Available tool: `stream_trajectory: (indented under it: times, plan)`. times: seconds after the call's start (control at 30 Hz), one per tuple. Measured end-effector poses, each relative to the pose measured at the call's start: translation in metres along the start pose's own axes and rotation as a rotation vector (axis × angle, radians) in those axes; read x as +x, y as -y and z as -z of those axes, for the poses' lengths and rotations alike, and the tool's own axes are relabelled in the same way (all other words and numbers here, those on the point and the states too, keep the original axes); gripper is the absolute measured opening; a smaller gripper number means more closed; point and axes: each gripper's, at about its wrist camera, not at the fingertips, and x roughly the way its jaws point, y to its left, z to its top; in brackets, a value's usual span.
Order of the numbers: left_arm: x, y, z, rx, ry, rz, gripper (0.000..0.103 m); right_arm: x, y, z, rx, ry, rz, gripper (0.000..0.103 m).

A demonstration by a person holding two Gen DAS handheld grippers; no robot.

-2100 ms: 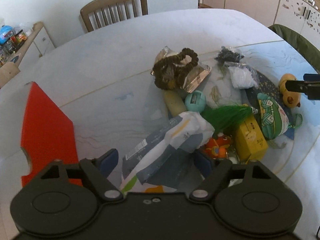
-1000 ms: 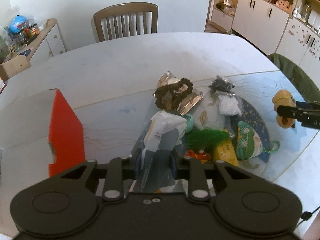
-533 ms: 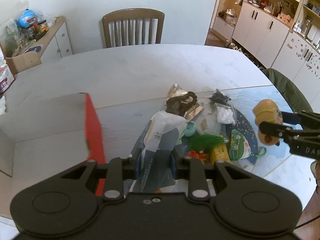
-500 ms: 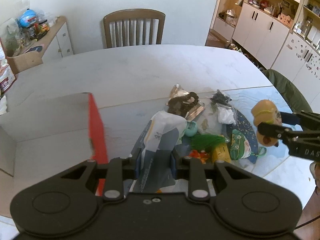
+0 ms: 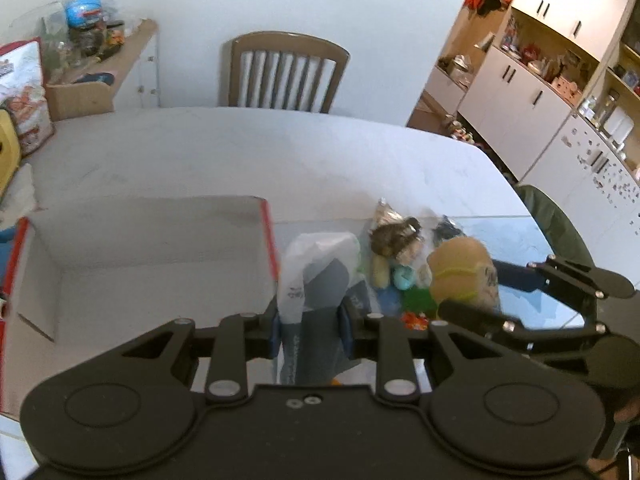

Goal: Organize objects
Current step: 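Carry the bag and the bread toy with both grippers into the cardboard box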

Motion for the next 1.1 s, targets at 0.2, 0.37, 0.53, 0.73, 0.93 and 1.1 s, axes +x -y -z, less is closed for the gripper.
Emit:
stream_trajectory:
  times: [0.2,0.37,0.53,0.73,0.93,1.1]
  plan:
    - [-0.012,-0.034,-0.010,0.017,0.035,-0.064,0.026,0.026,-0.039,-0.016,-0.046,-0.006,-0.024,0.056]
    - [-0.005,-0.066,-0.009,0.042,0.018,-0.149,0.026,0.058,-0.078,-0.021,-0.105,-0.036,-0.057,0.056]
    - [0.010,-0.101,-0.005,0.055,-0.031,-0.201,0.026,0.096,-0.108,-0.020,-0.154,-0.099,-0.063,0.056]
    - [0.035,-0.130,0.000,0.085,-0.112,-0.249,0.026,0.141,-0.130,-0.017,-0.184,-0.167,-0.052,0.056]
    - [0.059,-0.146,0.008,0.128,-0.189,-0.282,0.026,0.177,-0.145,-0.008,-0.189,-0.265,-0.077,0.056]
    - [0.069,-0.154,0.011,0.133,-0.224,-0.273,0.027,0.198,-0.153,-0.003,-0.202,-0.326,-0.085,0.056]
